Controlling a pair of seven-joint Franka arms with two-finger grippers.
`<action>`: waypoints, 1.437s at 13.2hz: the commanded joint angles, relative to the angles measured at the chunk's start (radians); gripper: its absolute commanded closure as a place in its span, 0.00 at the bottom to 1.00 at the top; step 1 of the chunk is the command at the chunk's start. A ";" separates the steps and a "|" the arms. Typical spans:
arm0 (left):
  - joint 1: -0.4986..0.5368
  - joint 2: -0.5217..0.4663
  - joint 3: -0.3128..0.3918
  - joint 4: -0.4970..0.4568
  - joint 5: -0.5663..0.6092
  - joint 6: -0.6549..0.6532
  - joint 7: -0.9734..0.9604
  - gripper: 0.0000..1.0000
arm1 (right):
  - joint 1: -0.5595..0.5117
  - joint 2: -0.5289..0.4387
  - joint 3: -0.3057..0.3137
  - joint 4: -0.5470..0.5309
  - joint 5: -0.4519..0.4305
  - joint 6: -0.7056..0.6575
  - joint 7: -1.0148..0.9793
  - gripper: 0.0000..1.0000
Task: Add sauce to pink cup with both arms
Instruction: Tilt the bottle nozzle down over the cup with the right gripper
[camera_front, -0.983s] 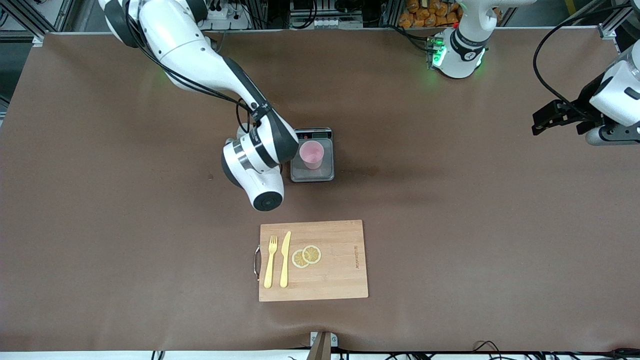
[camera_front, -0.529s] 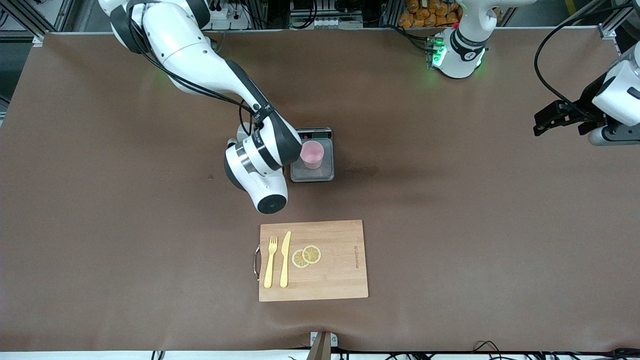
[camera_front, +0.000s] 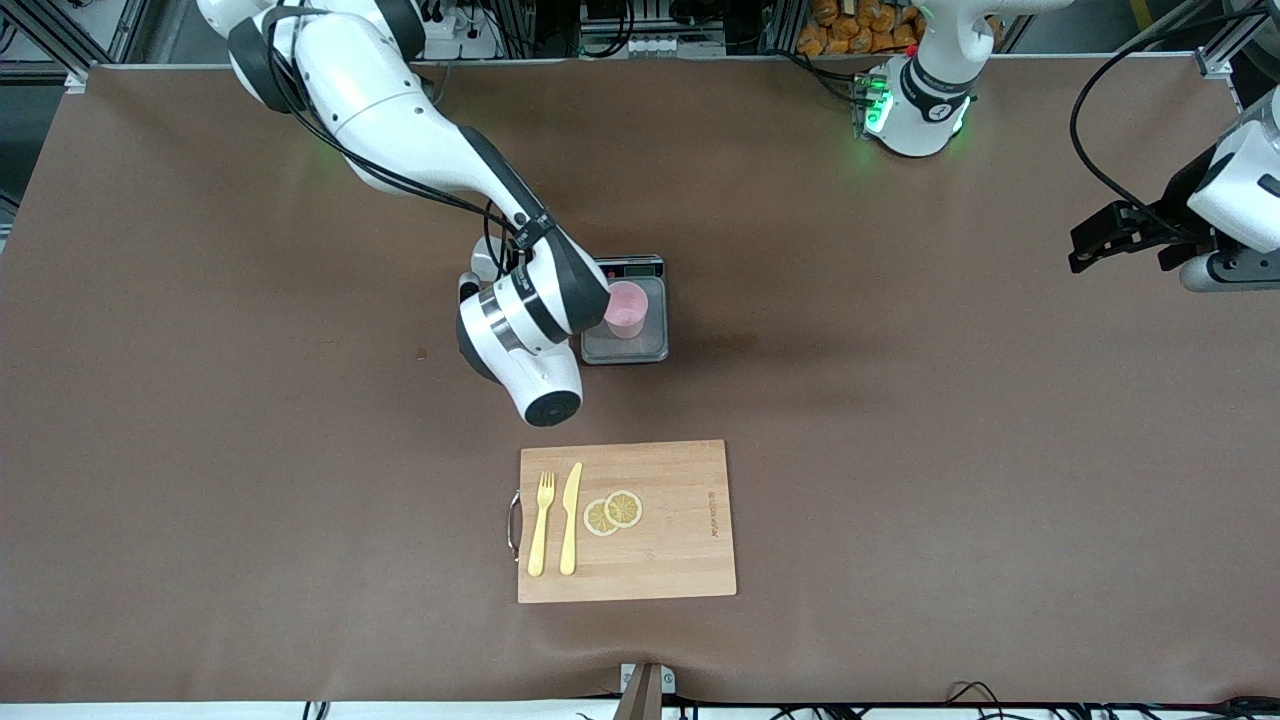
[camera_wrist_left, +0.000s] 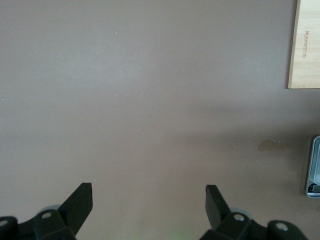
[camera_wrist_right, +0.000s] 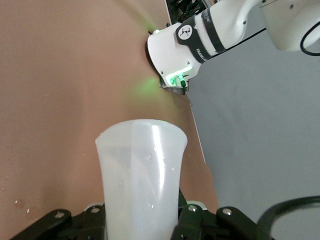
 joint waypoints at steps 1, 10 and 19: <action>0.004 -0.023 0.002 -0.016 -0.024 0.010 0.007 0.00 | 0.012 0.026 -0.008 0.081 -0.012 -0.071 0.025 0.73; 0.001 -0.020 0.000 -0.016 -0.024 0.010 0.007 0.00 | 0.019 0.058 -0.010 0.101 -0.012 -0.128 0.063 0.77; 0.001 -0.020 0.000 -0.023 -0.023 0.010 0.006 0.00 | 0.016 0.089 -0.012 0.146 -0.012 -0.186 0.073 0.81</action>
